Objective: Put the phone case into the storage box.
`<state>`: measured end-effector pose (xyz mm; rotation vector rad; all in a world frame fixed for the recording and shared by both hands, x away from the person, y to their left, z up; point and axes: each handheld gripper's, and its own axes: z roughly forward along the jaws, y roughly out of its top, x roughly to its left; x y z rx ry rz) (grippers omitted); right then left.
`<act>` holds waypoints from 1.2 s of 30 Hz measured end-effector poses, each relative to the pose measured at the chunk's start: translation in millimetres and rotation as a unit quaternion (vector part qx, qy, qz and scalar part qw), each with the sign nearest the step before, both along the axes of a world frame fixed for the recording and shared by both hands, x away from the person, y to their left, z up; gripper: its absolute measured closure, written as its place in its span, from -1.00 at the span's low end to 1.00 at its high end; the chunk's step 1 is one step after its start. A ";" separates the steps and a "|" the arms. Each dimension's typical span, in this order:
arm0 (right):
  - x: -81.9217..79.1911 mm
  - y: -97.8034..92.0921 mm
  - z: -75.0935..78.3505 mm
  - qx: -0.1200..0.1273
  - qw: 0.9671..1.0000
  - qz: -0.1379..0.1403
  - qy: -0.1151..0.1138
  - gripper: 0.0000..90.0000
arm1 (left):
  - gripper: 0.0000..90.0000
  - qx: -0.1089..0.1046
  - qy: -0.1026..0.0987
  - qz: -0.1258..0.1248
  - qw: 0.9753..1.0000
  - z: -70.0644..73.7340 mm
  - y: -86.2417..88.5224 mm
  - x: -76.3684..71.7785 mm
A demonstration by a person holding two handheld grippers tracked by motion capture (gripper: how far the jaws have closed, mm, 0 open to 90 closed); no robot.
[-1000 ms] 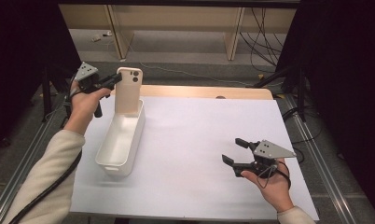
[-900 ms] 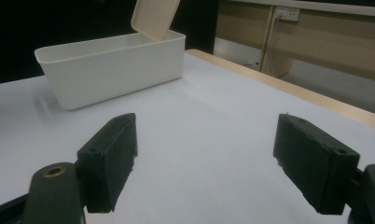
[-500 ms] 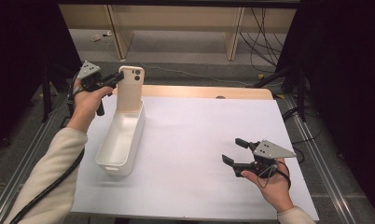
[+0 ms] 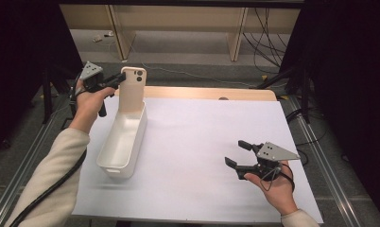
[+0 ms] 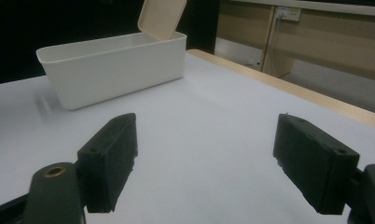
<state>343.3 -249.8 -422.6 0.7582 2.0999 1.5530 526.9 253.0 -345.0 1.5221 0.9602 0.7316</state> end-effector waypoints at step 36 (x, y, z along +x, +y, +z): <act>0.5 -1.5 -1.5 0.001 1.000 -0.003 0.000 -0.49 | 0.82 0.001 0.002 -0.005 1.000 -5.8 -2.7 12.5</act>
